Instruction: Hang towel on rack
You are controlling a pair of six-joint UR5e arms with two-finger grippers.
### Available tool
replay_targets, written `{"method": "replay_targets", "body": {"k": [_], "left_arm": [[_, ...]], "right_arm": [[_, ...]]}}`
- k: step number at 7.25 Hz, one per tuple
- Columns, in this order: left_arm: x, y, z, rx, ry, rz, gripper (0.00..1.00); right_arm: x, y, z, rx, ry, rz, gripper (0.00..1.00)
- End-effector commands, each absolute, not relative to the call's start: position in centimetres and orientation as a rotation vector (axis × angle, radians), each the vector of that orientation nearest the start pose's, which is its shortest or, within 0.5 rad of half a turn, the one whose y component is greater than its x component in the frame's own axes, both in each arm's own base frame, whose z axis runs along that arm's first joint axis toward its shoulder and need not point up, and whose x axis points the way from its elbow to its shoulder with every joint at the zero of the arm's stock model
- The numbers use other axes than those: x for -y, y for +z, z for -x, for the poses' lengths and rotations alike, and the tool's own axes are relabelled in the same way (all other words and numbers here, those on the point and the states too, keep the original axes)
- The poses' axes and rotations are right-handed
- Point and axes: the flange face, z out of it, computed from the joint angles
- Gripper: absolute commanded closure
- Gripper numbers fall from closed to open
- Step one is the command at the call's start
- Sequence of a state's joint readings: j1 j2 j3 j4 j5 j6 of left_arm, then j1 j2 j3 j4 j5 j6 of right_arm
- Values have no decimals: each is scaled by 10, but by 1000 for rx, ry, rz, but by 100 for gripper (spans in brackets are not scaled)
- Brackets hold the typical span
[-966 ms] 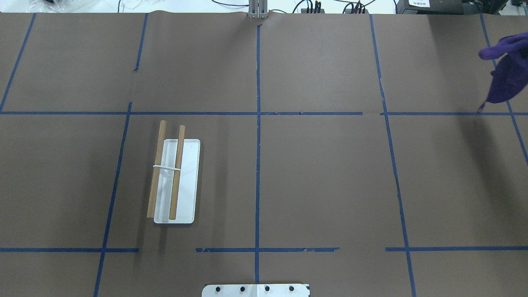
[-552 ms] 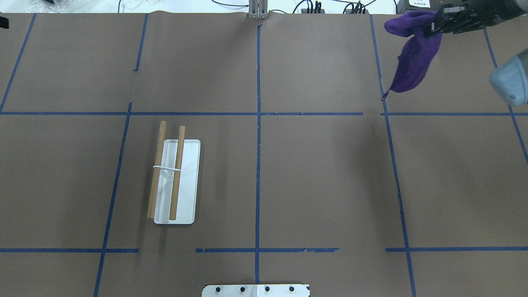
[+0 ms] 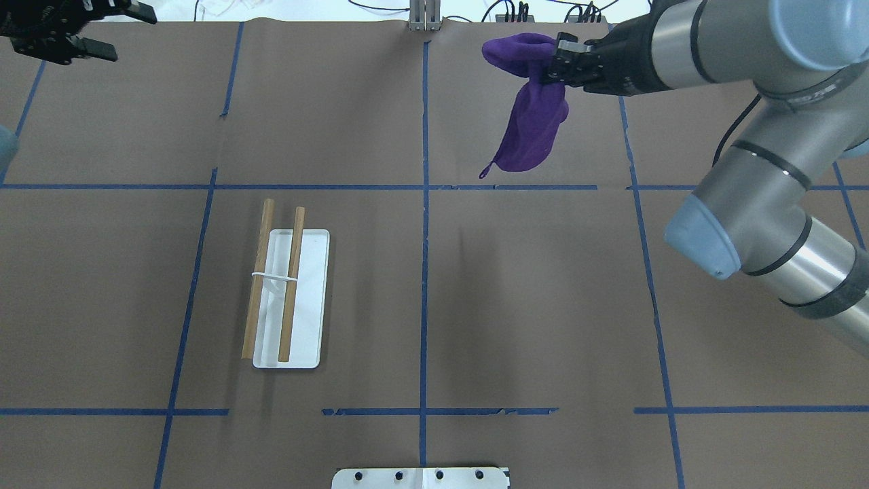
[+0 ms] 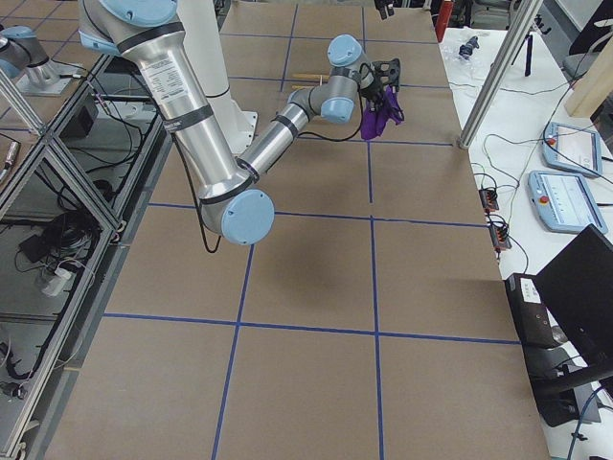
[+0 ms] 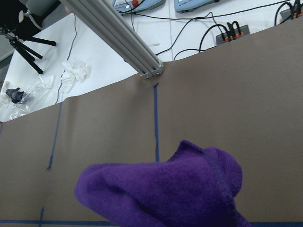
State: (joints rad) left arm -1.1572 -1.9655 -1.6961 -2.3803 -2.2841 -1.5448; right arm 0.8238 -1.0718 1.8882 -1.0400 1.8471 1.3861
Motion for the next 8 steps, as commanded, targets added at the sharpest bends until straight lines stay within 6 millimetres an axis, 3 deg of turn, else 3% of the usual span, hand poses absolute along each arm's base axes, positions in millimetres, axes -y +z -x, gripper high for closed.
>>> {"method": "replay_targets", "body": {"k": [1,3,4,6,8], "left_arm": [[552,220,-238,-1571,-551,18,0],[528,168,-306,-1635,-561,141,0],[514,157,-334,-1649,-544,147,0],[500,154,-357,-1651,-521,165,0],[498,150,-359,-1658,-505,158,5]], "right_arm": [[449,134,383,1335,376,-545,100],[418,119,421,1339,374,-596,100],[412,112,428,1351,368,-596,100],[410,109,428,1356,368,-598,100],[409,110,429,1355,364,-597,100]]}}
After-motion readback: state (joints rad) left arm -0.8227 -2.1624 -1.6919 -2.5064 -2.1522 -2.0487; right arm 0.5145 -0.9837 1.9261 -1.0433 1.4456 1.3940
